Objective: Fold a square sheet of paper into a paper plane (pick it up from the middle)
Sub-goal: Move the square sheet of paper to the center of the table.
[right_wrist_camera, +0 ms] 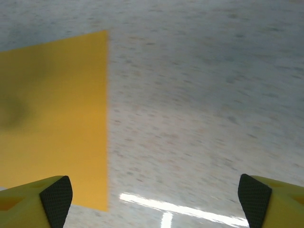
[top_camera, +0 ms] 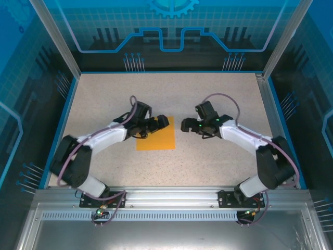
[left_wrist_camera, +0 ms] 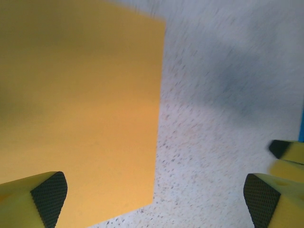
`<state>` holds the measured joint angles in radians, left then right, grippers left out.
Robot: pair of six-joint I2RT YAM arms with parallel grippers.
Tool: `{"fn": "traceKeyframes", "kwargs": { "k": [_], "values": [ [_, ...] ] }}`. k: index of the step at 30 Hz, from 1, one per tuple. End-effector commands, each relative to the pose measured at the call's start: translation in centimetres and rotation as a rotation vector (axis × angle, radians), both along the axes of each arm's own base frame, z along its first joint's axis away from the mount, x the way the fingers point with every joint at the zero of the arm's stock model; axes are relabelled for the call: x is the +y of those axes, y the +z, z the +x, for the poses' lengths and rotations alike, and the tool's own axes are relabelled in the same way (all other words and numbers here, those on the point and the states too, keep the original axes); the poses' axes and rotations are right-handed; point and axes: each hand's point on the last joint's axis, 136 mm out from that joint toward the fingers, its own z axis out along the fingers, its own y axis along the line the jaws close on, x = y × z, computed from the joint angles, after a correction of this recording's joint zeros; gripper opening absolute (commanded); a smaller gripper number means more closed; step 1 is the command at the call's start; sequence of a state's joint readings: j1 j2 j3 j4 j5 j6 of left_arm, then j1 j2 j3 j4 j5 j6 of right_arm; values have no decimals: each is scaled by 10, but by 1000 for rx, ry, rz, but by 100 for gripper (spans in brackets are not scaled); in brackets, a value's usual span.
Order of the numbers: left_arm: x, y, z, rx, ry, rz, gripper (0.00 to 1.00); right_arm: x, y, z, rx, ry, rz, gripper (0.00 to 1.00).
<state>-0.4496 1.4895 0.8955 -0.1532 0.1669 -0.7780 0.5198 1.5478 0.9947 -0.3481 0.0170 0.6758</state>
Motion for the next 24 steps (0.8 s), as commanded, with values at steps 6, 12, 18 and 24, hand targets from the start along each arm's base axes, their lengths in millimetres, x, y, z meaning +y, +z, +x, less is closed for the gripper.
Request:
{"fn": "traceKeyframes", "kwargs": {
  "k": [6,12,18,24],
  "values": [
    [124,-8,-26,-24,273,190,99,119,-10,26,67,145,10,77],
    [149,-16,-38,-10,346,199,99,178,-36,30,137,200,20,68],
    [154,-13,-38,-26,361,180,99,173,-57,24,206,156,-76,63],
    [141,-3,-31,-60,323,109,99,144,-78,10,259,127,-136,63]
  ]
}}
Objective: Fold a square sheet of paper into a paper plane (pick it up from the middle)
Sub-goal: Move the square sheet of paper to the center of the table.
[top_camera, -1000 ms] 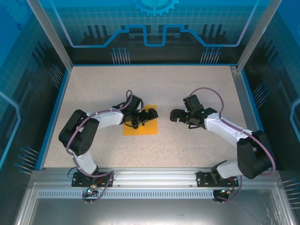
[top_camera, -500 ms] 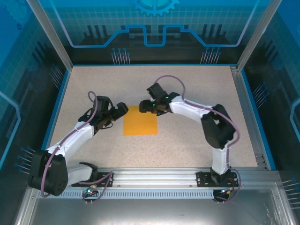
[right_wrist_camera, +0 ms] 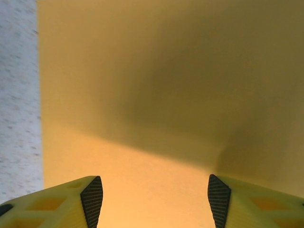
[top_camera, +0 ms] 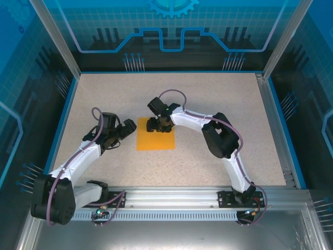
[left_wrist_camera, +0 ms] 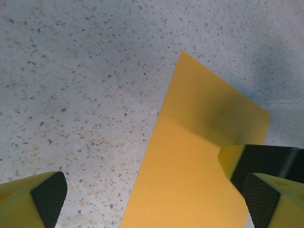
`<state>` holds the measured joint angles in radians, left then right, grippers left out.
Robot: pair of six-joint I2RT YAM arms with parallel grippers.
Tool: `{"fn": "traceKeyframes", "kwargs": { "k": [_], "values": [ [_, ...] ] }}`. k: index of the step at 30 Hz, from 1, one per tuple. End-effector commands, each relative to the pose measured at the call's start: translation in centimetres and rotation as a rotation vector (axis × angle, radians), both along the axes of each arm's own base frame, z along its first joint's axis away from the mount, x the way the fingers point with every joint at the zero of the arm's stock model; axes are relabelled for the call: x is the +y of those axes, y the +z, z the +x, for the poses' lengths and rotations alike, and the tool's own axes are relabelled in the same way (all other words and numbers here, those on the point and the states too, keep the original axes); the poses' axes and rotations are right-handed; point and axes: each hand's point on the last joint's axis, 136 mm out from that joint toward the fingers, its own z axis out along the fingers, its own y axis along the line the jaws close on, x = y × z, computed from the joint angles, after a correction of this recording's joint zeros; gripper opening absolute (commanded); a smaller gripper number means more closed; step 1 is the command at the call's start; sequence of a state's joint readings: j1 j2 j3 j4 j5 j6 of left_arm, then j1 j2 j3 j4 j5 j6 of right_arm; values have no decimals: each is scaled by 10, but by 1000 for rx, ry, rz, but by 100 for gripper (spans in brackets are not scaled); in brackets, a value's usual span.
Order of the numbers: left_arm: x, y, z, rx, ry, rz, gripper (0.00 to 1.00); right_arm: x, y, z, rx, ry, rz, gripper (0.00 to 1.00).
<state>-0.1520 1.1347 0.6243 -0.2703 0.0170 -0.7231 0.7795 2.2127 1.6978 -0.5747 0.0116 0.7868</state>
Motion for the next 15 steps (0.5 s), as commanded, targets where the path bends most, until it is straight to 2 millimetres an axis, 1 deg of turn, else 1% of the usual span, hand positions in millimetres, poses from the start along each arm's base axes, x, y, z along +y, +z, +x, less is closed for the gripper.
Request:
{"fn": "traceKeyframes", "kwargs": {
  "k": [1,3,7,11,15],
  "values": [
    [-9,12,5,-48,-46,-45,99,-31,-18,-18,70,-44,-81,62],
    [-13,16,5,-55,-63,-63,99,-40,-26,-20,78,-51,-76,63],
    [-19,17,-3,-71,-100,-87,99,-72,-45,-31,138,-67,-122,62],
    [-19,17,-9,-102,-117,-88,99,-107,-46,-36,137,-70,-172,62],
    [-20,23,-4,-170,-133,-80,99,-135,-40,-35,111,-56,-195,63]
  ]
}}
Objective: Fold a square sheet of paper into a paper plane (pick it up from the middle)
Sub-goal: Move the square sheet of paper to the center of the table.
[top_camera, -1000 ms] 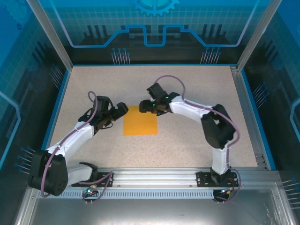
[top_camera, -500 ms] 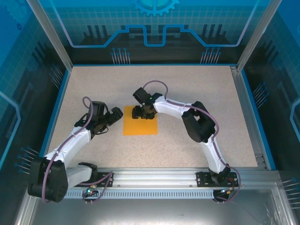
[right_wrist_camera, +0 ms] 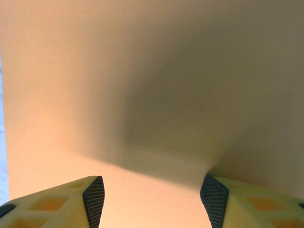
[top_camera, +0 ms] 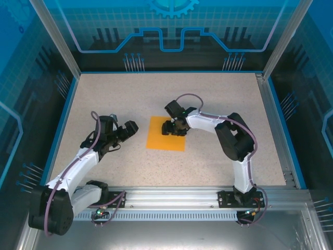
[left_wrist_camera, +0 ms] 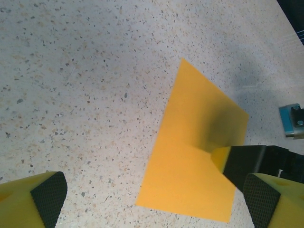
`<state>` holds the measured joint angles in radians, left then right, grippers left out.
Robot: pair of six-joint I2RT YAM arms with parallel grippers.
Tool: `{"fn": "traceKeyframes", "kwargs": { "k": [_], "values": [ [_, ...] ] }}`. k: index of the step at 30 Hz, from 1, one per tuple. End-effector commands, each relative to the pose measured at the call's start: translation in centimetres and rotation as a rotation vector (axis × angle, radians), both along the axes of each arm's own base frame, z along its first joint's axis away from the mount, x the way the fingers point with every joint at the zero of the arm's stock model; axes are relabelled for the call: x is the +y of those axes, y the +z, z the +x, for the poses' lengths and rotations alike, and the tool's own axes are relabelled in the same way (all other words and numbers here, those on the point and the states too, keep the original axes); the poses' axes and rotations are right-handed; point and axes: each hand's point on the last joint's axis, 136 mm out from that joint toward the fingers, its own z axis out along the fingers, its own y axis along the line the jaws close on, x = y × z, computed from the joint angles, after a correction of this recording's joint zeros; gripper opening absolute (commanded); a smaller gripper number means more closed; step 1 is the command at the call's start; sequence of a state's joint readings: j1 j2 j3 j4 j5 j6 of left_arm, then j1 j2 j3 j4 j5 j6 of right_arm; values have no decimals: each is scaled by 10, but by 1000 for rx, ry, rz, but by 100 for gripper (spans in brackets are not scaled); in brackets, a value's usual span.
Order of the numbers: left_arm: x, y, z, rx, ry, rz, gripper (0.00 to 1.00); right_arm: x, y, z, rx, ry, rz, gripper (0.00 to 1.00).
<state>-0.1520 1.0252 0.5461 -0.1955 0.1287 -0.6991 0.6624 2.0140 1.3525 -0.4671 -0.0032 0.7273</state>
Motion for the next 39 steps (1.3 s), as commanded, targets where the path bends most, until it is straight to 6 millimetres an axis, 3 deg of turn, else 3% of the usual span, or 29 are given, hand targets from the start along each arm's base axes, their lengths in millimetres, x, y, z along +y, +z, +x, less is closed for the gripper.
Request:
{"fn": "traceKeyframes", "kwargs": {
  "k": [1,5,10,17,23,32,33,39],
  "values": [
    [-4,11,7,-95,-58,6,99,-59,-28,-23,93,6,-173,63],
    [-4,15,9,-122,-75,29,99,-80,-24,-22,81,18,-198,63],
    [-11,15,9,-91,-92,-14,99,-87,-11,-13,49,35,-207,64],
    [-32,11,14,-59,-182,-96,99,-56,22,-2,-33,86,-161,67],
    [-40,10,22,-62,-209,-130,99,-66,50,3,-121,96,-461,79],
    [-50,1,19,-45,-265,-167,99,-58,29,-4,-53,43,-444,95],
    [-53,1,19,-44,-279,-170,99,-58,29,-4,-49,30,-435,99],
    [-69,3,26,-51,-340,-175,99,-58,43,2,-101,-15,-404,99]
  ]
}}
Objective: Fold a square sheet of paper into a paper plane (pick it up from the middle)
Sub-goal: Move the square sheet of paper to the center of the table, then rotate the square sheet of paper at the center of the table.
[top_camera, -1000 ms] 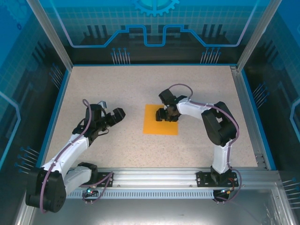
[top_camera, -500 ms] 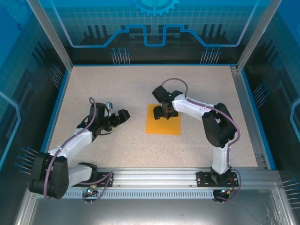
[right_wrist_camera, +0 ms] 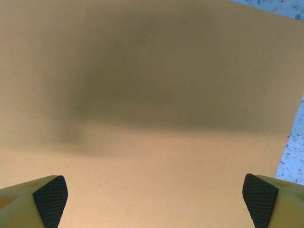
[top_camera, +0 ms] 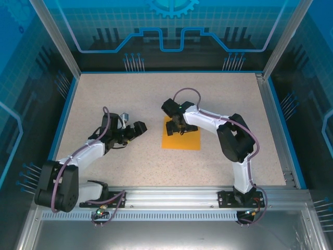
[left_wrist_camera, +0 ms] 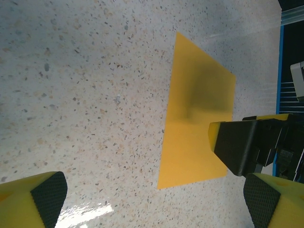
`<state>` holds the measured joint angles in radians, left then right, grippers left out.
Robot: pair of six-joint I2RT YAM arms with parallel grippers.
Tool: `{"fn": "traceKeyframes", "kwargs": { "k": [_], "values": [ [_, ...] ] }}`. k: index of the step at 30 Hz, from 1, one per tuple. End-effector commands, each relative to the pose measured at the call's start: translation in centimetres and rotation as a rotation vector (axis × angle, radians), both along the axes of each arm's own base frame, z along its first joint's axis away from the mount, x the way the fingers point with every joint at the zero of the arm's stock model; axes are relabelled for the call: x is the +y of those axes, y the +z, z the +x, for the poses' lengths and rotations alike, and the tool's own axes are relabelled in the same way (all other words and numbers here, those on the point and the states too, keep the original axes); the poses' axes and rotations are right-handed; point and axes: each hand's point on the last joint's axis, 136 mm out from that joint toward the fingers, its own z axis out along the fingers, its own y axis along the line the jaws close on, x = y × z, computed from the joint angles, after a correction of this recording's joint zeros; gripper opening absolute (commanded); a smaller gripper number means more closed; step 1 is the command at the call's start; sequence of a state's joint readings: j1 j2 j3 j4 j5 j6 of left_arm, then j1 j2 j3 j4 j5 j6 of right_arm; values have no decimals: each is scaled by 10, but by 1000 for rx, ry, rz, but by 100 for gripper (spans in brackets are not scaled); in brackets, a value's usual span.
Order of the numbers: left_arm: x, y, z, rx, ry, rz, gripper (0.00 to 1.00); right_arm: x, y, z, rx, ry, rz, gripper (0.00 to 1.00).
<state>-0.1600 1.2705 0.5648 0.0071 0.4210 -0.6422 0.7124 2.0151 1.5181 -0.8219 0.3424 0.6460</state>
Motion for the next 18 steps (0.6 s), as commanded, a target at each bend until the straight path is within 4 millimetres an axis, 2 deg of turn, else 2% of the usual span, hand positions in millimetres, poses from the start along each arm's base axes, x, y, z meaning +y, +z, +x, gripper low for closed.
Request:
{"fn": "traceKeyframes", "kwargs": {
  "k": [1,6,9,13,18],
  "values": [
    [-23,22,12,-89,-98,-22,99,-11,15,4,-57,-39,-2,99],
    [-57,20,11,-87,-181,-5,99,-9,36,13,-185,47,51,99],
    [-72,18,10,-87,-200,-1,99,-28,27,8,-43,-69,121,99],
    [-87,19,13,-61,-212,-50,99,-30,19,7,-15,-71,141,99],
    [-91,19,22,-39,-162,-92,99,-28,16,7,1,-65,124,98]
  ]
}}
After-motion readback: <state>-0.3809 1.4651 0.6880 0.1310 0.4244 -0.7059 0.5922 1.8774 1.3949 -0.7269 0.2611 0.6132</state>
